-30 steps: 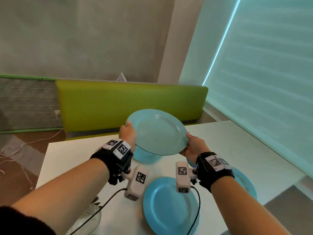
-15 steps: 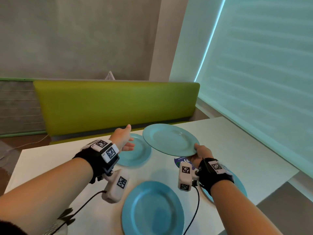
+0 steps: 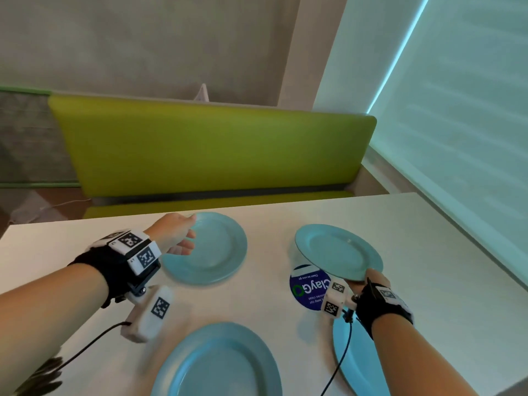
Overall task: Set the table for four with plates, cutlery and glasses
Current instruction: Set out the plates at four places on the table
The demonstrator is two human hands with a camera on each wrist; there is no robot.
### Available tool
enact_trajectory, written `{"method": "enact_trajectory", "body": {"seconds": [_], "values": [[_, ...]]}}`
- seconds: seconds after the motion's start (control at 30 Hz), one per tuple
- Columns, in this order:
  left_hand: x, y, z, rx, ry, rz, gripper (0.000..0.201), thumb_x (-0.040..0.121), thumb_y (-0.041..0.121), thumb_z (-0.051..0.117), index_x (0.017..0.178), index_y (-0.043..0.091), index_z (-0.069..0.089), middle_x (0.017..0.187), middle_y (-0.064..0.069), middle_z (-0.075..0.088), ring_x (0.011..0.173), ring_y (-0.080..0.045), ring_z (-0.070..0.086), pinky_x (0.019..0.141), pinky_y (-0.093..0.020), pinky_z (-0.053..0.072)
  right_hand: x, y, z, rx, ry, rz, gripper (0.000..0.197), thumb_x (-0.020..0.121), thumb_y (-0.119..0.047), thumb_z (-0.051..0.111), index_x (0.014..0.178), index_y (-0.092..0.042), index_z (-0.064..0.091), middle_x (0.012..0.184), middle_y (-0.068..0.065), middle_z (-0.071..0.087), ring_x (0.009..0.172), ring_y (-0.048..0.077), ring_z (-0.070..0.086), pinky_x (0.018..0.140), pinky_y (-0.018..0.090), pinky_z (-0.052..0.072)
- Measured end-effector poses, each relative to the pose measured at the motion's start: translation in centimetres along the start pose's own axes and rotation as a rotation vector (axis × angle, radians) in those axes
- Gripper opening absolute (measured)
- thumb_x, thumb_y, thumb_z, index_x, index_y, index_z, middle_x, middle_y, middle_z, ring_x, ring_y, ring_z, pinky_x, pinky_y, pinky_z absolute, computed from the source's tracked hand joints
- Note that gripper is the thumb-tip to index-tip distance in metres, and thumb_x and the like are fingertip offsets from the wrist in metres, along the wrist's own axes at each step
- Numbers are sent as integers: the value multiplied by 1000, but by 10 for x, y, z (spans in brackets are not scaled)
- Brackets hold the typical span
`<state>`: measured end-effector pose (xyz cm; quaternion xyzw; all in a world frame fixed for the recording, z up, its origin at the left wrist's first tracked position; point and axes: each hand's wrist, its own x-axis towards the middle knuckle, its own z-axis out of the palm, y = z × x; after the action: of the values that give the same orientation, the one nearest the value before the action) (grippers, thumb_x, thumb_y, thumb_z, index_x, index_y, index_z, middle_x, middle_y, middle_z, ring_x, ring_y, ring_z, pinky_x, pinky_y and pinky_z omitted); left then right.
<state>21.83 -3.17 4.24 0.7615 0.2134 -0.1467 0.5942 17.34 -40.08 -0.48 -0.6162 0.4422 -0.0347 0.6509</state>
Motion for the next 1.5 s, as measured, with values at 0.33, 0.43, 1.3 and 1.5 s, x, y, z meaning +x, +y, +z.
{"method": "enact_trajectory", "body": {"seconds": [0.33,0.43,1.3,1.5], "values": [[23,7,-4,0,66,-53,38,99,28,42,124,0,46,86,-7,53,62,-19,54,39,-22,52,51,20,13,-410,-69,-190,14,81,-19,67,89,-23,56,96,21,63,79,32,60,76,54,56],[28,9,-4,-2,73,-57,37,99,29,42,124,1,45,88,-8,54,63,-19,55,42,-25,53,61,26,11,-482,-94,-217,13,78,-23,61,90,-27,56,99,12,63,84,33,63,79,53,56],[47,7,3,9,101,-76,28,98,30,44,113,6,46,86,-5,55,63,-19,57,55,-28,54,93,8,46,137,86,207,53,88,-26,59,134,-5,45,122,17,56,112,40,57,95,55,47],[46,6,3,10,107,-79,27,98,30,44,112,7,46,87,-5,55,63,-18,57,47,-25,55,97,8,52,198,38,192,52,90,-21,60,135,-3,43,125,19,53,108,39,58,92,52,50]]}}
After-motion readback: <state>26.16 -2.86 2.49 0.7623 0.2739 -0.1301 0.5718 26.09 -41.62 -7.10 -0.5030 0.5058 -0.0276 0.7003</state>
